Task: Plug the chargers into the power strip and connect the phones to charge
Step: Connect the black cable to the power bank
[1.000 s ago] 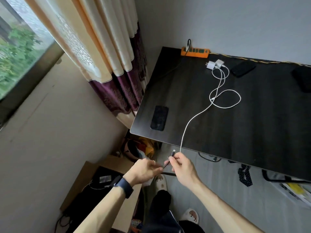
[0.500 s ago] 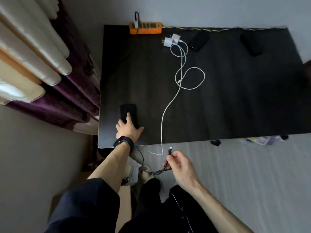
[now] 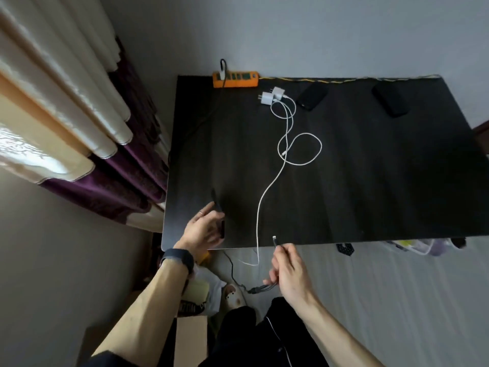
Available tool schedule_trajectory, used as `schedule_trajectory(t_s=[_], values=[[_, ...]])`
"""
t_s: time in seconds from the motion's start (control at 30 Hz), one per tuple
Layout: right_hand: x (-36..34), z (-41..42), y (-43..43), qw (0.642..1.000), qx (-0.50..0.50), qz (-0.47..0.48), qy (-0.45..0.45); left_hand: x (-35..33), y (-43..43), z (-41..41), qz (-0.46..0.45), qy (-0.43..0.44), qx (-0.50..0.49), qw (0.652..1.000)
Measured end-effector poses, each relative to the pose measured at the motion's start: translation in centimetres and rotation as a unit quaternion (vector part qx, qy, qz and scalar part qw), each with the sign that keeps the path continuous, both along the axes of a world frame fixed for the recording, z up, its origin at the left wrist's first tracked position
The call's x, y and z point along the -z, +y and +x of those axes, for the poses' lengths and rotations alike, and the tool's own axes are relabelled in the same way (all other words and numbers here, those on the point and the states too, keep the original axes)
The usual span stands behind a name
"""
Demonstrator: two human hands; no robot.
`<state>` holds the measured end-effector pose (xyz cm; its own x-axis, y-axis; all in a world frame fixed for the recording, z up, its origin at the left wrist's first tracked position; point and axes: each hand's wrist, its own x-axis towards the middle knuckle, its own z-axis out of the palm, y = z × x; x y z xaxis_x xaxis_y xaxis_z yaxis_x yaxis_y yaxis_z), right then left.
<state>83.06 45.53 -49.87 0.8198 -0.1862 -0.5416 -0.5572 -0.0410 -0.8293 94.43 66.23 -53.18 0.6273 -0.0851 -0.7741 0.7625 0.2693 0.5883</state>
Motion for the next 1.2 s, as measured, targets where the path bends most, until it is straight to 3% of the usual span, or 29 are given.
schedule_trajectory(t_s=[0.1, 0.2, 0.3, 0.43, 0.57, 0.7, 0.93, 1.0, 1.1, 1.2], values=[[-1.1, 1.6, 0.0, 0.999, 0.033, -0.02, -0.002, -2.1, -0.3, -2.9, -0.084, -0.057, 0.022, 0.995], [-2.4, 3.4, -0.1, 0.998, -0.001, -0.054, -0.039, -3.9, -1.7, -5.3, 0.008, -0.161, 0.053, 0.986], [-3.5, 4.9, 0.3, 0.995, -0.039, -0.064, -0.064, -5.0, -2.8, -6.6, 0.11, -0.271, 0.111, 0.95], [-3.6, 5.8, 0.6, 0.986, -0.081, -0.113, -0.09, -6.3, -3.4, -7.8, 0.169, -0.311, 0.145, 0.924], [-3.5, 6.0, 0.2, 0.983, -0.071, -0.14, -0.093, -6.9, -2.8, -8.1, 0.158, -0.296, 0.143, 0.931], [-3.9, 5.9, -0.5, 0.985, -0.092, -0.121, -0.085, -7.2, -2.1, -7.1, 0.027, -0.233, 0.094, 0.967], [-5.3, 5.7, -1.2, 0.986, -0.099, -0.095, -0.091, -6.7, -1.6, -5.3, -0.13, -0.156, 0.097, 0.974], [-5.7, 5.5, -1.4, 0.991, -0.082, -0.068, -0.079, -6.4, -1.5, -5.0, -0.164, -0.131, 0.051, 0.976], [-6.1, 4.8, -1.5, 0.996, -0.035, 0.055, -0.068, -6.2, -1.1, -4.4, -0.226, -0.096, -0.052, 0.968], [-6.4, 3.6, -1.3, 0.994, -0.03, 0.048, -0.094, -6.6, -0.8, -3.6, -0.242, -0.089, -0.102, 0.961]])
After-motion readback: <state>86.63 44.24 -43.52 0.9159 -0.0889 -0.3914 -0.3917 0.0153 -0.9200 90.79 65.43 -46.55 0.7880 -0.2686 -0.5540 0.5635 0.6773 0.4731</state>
